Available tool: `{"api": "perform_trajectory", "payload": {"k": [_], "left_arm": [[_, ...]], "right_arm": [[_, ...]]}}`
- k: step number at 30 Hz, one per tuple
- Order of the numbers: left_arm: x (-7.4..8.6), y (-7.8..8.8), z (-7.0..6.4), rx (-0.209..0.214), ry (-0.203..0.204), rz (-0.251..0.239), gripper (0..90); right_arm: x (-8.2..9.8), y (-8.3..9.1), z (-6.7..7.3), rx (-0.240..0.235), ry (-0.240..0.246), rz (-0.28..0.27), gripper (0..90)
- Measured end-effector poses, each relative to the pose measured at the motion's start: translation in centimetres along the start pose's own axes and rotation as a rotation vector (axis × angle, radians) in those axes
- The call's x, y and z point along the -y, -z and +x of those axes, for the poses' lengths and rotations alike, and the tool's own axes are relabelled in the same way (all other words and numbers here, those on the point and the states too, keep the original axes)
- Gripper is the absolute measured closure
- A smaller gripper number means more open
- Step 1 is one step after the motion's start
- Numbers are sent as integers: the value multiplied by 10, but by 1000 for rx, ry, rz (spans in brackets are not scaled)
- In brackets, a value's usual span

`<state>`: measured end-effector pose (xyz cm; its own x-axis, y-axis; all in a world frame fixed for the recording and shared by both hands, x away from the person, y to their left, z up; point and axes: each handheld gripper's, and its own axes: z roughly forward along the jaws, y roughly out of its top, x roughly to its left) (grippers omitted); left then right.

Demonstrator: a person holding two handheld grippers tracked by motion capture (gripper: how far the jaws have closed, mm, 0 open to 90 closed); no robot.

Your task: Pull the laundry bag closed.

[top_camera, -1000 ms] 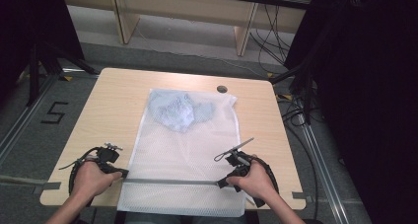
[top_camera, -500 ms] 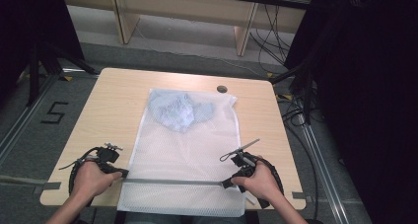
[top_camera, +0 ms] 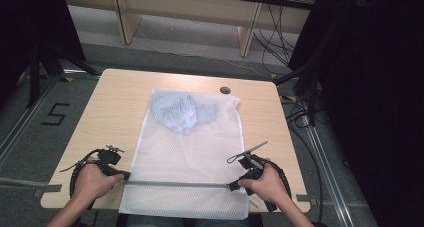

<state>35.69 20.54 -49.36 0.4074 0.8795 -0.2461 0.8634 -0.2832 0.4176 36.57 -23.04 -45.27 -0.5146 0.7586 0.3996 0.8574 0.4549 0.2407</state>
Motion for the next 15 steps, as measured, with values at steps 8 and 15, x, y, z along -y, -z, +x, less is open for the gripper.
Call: {"api": "perform_trajectory", "payload": {"k": [8,15], "left_arm": [[0,0,0,-1,-2,4,900],[0,0,0,0,0,0,900]], "right_arm": [[4,3,-4,5,-18,1,870],[6,5,-9,23,-11,15,870]]}}
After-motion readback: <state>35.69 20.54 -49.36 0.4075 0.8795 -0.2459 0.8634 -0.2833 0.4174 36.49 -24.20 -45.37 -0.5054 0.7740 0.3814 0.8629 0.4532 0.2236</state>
